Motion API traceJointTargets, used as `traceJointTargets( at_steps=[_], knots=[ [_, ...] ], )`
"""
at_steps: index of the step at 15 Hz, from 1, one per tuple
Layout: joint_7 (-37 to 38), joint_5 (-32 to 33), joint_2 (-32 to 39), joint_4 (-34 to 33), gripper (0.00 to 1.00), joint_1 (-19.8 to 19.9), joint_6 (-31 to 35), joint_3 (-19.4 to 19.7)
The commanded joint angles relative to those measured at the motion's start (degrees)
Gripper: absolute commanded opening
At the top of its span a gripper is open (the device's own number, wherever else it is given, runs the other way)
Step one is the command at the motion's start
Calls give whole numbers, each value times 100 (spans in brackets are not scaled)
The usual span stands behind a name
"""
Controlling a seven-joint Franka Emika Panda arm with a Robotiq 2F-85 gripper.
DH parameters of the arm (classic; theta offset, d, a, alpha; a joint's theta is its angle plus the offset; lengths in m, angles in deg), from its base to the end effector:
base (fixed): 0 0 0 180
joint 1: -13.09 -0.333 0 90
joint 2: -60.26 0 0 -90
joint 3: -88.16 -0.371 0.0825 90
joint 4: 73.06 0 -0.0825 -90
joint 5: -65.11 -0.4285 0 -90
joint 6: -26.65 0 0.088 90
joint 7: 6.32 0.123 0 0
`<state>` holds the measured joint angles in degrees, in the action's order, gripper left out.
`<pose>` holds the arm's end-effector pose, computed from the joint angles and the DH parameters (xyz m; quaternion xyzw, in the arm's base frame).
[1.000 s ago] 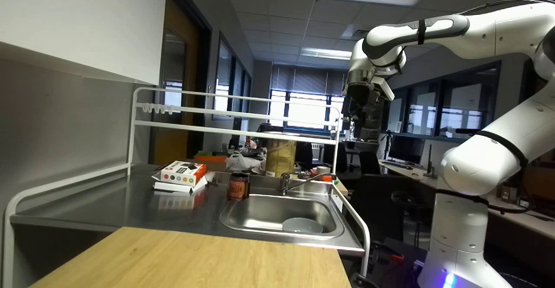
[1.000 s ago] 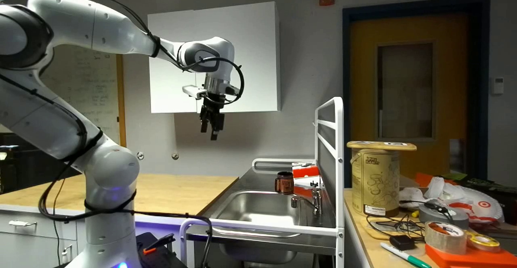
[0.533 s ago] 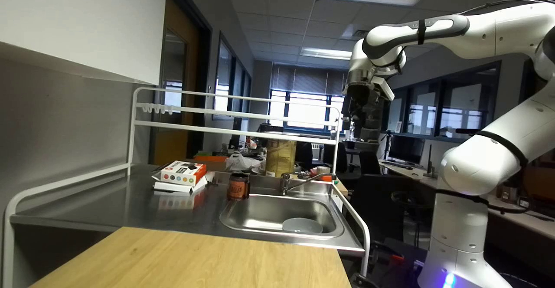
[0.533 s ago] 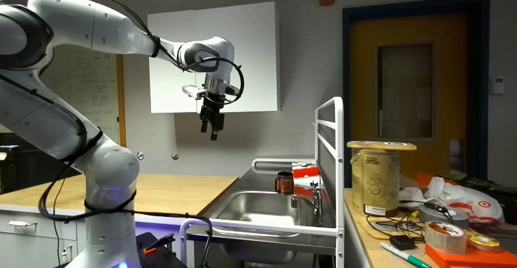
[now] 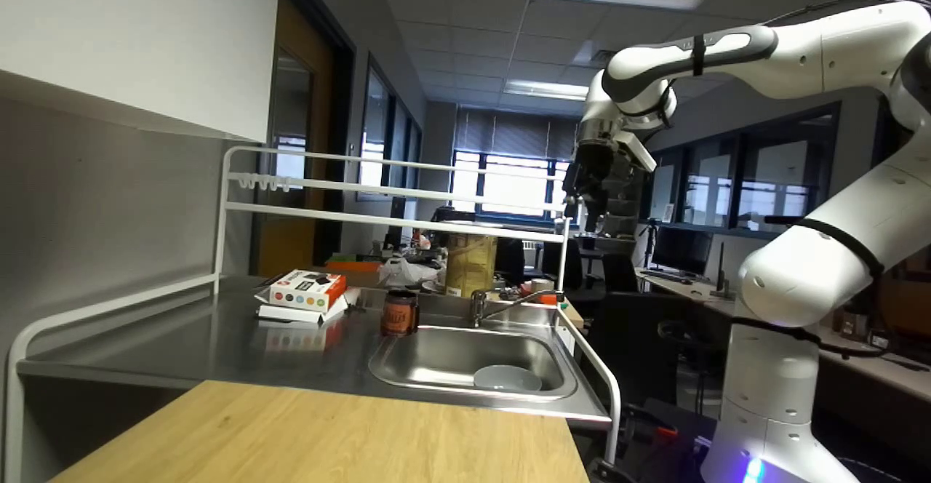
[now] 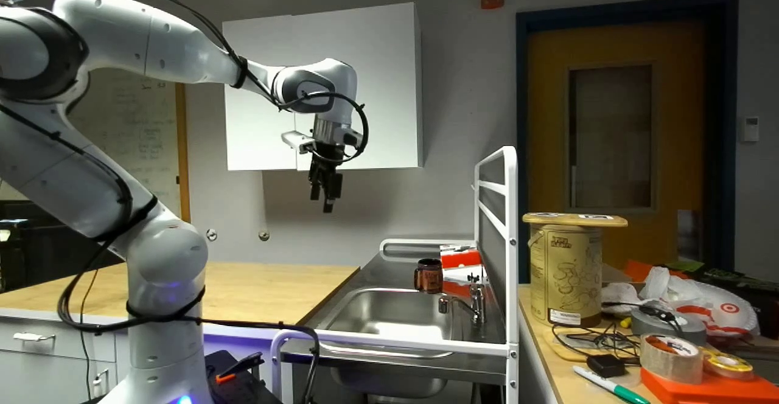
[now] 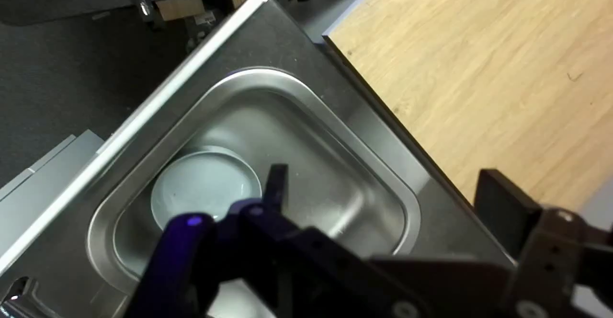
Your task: Put the marker inside the sink
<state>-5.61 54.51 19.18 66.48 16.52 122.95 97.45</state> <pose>0.3332 -0.0649 0.5598 -0.9834 0.1072 0.0103 0.1457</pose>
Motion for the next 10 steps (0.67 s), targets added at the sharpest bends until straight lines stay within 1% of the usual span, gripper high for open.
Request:
traceJointTargets(
  at_steps=[1, 3, 5, 8, 10],
  knots=[
    [444, -558, 887, -364, 100, 5, 861, -284],
    [729, -773, 1548, -661, 100, -38, 1500, -468],
    [1104, -728, 2231, -1064, 100, -83, 2010, -640],
    [1755, -462, 3287, -1931, 100, -32, 2332, -896],
    [2212, -175, 3951, -2588, 100, -64, 2367, -982]
  ],
)
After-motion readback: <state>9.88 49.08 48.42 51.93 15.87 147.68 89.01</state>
